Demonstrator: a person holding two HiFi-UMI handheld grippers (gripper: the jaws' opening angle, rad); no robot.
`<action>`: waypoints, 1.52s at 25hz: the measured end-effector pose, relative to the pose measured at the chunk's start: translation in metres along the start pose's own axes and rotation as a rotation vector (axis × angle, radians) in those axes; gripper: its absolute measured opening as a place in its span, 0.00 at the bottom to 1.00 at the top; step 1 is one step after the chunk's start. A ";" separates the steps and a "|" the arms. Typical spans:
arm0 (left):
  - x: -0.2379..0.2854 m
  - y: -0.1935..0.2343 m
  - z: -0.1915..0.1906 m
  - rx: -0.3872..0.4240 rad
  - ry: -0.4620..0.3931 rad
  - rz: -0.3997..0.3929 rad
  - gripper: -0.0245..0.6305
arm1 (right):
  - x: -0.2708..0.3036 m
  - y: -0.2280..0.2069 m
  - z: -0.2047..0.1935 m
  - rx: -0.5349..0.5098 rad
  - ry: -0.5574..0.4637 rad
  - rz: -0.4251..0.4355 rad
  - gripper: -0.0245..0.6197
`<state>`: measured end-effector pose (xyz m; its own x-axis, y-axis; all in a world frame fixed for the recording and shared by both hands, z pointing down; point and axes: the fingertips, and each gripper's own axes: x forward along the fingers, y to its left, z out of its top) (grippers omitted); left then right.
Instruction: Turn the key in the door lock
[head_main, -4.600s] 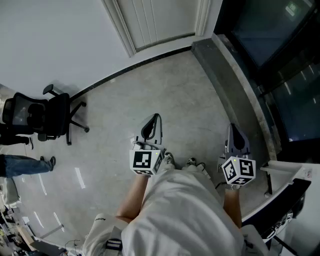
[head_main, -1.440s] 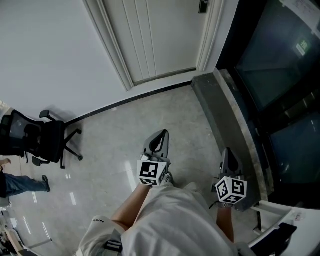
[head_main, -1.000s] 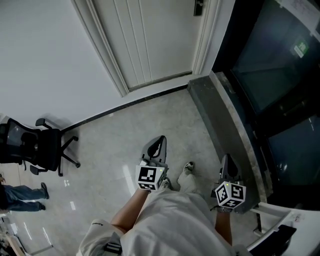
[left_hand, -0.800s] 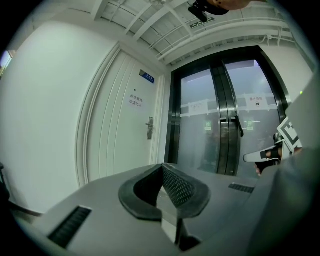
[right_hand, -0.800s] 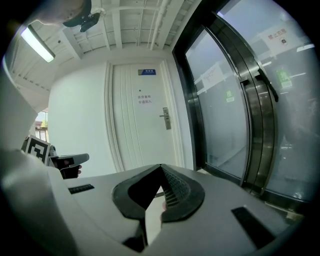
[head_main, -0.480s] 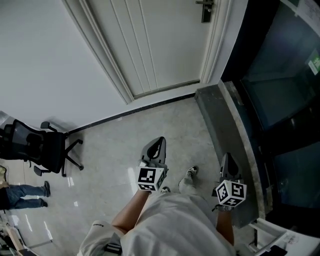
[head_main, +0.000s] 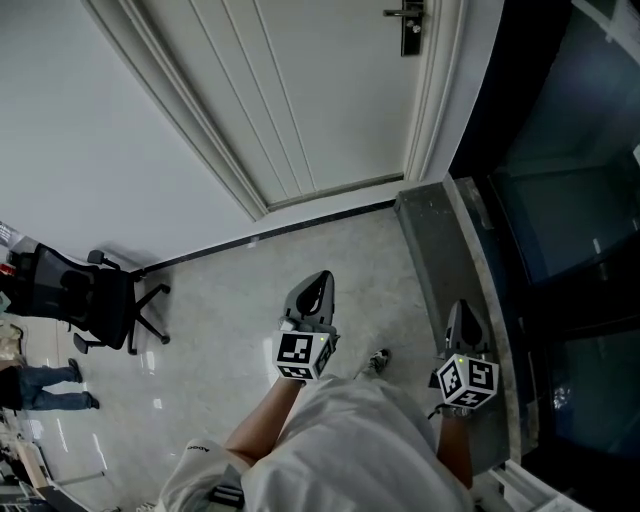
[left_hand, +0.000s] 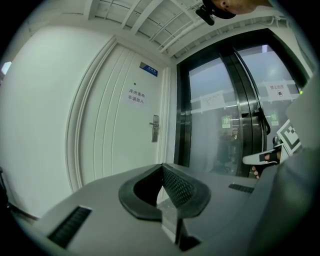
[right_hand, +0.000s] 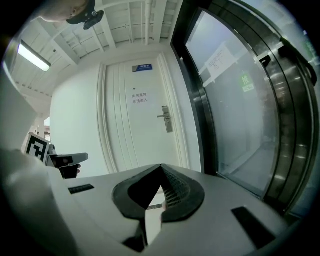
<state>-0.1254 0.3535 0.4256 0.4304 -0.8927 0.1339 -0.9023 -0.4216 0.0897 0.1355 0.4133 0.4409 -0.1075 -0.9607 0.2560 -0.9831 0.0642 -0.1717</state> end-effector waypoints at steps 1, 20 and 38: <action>0.008 -0.004 0.001 0.002 -0.002 0.003 0.05 | 0.005 -0.008 0.002 0.001 0.000 0.003 0.04; 0.121 0.001 0.008 -0.014 -0.011 0.028 0.05 | 0.111 -0.054 0.024 -0.014 0.035 0.035 0.04; 0.319 0.079 0.046 -0.040 -0.029 -0.066 0.05 | 0.283 -0.065 0.088 -0.058 0.046 -0.071 0.04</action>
<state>-0.0610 0.0284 0.4299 0.4875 -0.8676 0.0979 -0.8702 -0.4735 0.1363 0.1821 0.1139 0.4406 -0.0430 -0.9499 0.3095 -0.9953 0.0136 -0.0964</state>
